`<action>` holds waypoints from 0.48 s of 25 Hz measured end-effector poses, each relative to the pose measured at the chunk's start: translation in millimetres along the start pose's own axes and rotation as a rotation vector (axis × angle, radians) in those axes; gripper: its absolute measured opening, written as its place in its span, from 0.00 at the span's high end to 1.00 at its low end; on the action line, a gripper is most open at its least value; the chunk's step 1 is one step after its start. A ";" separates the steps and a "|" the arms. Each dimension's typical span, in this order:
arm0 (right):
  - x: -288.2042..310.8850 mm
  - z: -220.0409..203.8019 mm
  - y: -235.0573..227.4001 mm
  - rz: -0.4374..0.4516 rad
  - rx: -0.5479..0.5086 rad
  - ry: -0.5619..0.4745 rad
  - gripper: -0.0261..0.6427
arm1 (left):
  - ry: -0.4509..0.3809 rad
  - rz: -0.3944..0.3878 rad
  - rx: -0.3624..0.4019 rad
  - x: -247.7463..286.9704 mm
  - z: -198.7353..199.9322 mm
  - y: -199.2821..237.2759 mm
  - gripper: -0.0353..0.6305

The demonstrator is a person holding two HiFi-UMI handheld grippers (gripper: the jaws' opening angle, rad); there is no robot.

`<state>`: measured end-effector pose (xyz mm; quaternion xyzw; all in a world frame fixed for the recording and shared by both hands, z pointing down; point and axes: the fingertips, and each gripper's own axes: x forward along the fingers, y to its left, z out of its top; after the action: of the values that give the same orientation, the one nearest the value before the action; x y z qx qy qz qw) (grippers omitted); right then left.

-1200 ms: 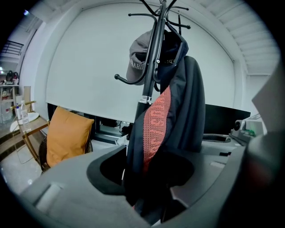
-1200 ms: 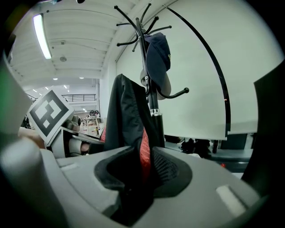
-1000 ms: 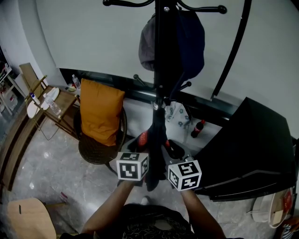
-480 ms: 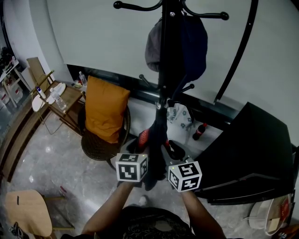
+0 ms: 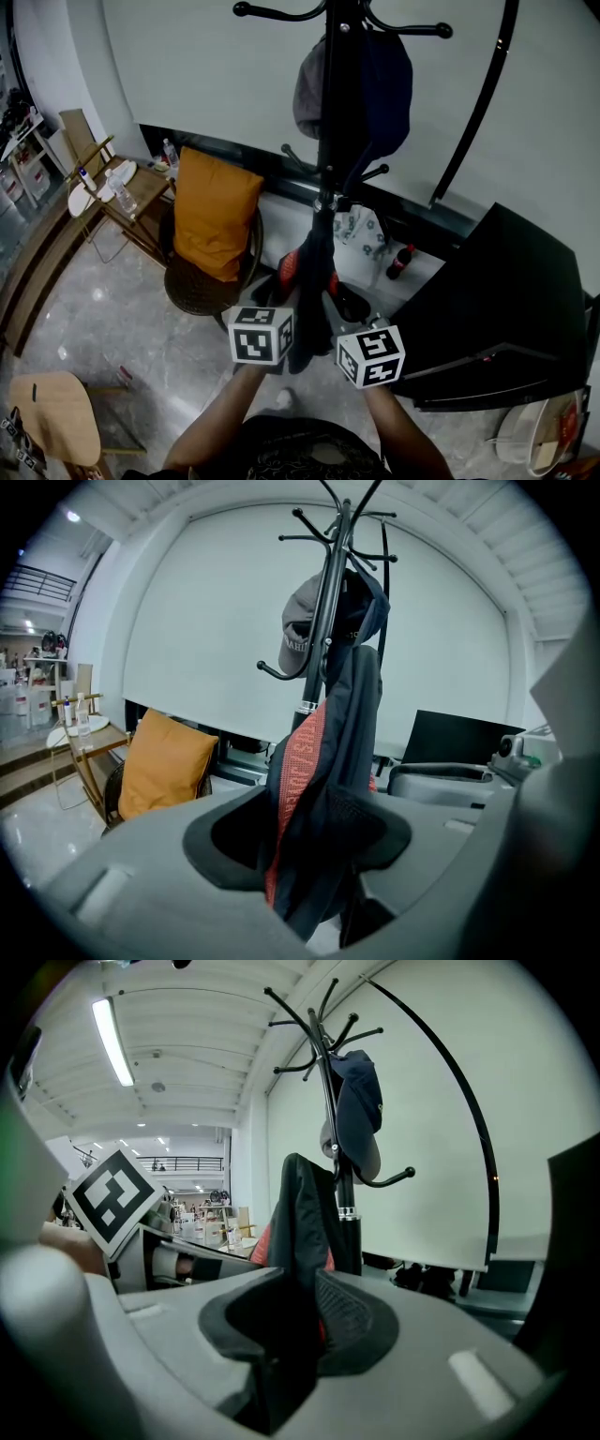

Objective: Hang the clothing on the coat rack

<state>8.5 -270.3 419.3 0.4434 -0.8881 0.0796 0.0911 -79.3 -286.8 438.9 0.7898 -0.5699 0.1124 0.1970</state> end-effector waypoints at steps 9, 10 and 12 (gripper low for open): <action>-17.3 1.1 13.4 0.040 -0.011 -0.002 0.83 | -0.009 -0.004 0.007 -18.6 -5.7 -15.5 0.67; -19.1 0.9 14.9 0.044 -0.011 -0.001 0.83 | -0.011 -0.005 0.005 -20.8 -6.0 -17.0 0.67; -22.0 1.3 18.0 0.051 -0.012 -0.002 0.83 | -0.014 -0.007 0.005 -24.8 -6.4 -19.3 0.67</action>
<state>7.0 -242.9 411.9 0.4202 -0.8997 0.0760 0.0908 -68.8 -257.5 431.1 0.7930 -0.5681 0.1076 0.1917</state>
